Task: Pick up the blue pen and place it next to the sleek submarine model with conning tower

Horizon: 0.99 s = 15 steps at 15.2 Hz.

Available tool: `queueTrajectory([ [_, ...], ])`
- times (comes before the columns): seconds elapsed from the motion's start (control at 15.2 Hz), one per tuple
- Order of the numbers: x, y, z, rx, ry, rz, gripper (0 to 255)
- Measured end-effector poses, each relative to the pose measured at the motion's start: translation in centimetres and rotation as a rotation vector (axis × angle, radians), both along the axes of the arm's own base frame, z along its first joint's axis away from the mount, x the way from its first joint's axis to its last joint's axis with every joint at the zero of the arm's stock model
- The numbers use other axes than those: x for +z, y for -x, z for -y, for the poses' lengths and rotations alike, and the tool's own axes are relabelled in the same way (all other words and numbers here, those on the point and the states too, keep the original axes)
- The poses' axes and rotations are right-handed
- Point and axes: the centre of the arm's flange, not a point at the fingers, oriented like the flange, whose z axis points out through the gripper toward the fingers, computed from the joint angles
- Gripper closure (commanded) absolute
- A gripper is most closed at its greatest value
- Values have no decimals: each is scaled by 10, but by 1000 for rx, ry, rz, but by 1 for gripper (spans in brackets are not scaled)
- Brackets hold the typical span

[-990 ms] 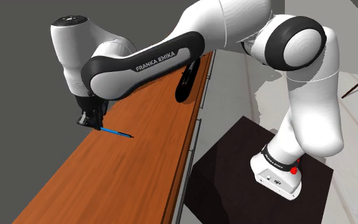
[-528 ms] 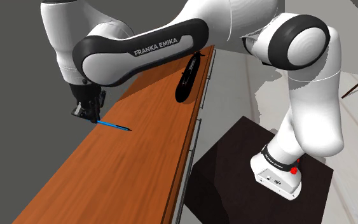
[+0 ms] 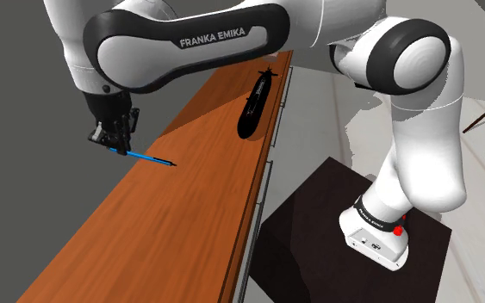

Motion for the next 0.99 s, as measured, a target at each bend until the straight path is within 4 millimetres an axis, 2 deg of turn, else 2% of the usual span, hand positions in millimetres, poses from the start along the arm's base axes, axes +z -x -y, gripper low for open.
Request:
queueTrajectory([
  [0.46, 34, 0, 0, 0, 0, 0, 255],
  [0.53, 36, -1, 6, 0, 0, 0, 255],
  [0.79, 38, -9, 49, 0, 0, 0, 255],
  [0.99, 37, -15, 92, -1, 1, 0, 255],
])
